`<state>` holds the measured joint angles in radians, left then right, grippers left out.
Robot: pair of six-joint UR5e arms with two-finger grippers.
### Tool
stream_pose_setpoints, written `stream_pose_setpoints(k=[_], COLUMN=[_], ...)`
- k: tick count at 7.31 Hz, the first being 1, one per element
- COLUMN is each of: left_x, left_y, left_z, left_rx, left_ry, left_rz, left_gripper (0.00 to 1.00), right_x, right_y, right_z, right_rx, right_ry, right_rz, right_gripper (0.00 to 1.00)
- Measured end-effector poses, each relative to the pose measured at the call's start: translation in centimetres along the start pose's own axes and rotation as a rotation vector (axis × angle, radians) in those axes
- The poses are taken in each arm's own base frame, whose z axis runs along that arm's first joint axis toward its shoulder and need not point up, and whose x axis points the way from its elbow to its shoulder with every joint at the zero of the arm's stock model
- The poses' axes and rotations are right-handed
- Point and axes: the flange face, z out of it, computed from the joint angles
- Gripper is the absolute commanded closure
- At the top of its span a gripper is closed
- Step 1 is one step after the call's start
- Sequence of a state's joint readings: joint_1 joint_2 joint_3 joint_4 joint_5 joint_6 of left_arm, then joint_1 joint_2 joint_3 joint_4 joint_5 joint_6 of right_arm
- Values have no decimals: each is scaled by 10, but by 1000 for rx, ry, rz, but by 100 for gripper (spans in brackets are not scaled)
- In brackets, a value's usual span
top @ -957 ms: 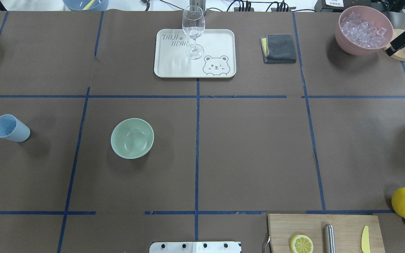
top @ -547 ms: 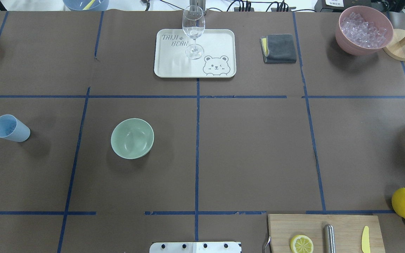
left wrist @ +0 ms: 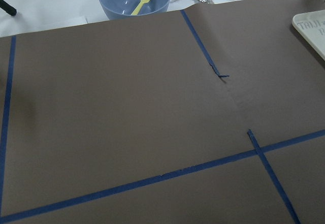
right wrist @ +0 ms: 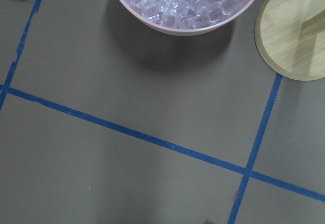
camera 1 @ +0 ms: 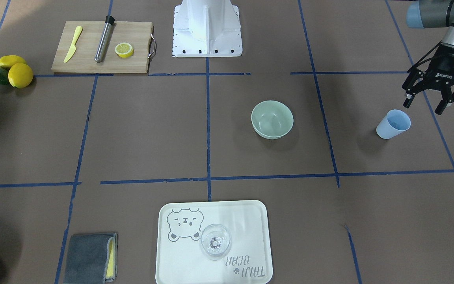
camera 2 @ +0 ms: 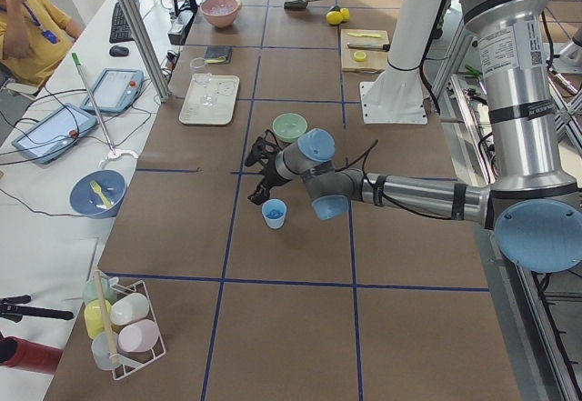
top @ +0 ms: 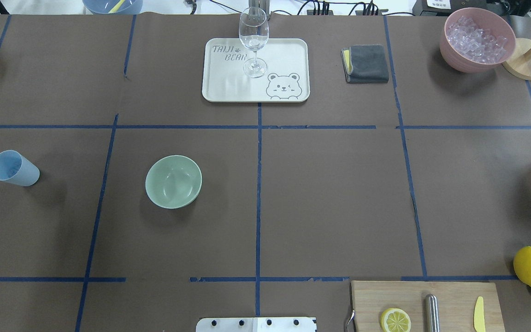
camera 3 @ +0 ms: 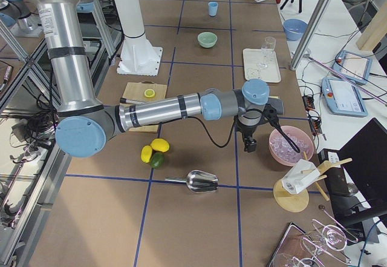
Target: Pour ice into bowl
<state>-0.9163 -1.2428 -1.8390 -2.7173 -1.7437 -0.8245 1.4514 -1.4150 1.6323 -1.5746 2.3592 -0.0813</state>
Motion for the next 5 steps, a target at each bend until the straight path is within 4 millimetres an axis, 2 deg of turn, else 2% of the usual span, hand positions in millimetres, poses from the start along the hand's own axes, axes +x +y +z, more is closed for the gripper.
stream_pose_setpoints(k=[1,2,5], left_x=[4,11,34], left_y=[27,47,94], left_z=[4,9,34], left_rx=[1,-8,-27], left_ry=[-28,-39,-65], left_rz=[-21,-42,-117], left_gripper=[0,0,1], right_x=[2,4,7], right_y=[8,12,16], right_z=[2,3,3], right_rx=[4,8,12], right_ry=[1,2,3], right_rz=[-3,-4,-2], right_gripper=[0,0,0])
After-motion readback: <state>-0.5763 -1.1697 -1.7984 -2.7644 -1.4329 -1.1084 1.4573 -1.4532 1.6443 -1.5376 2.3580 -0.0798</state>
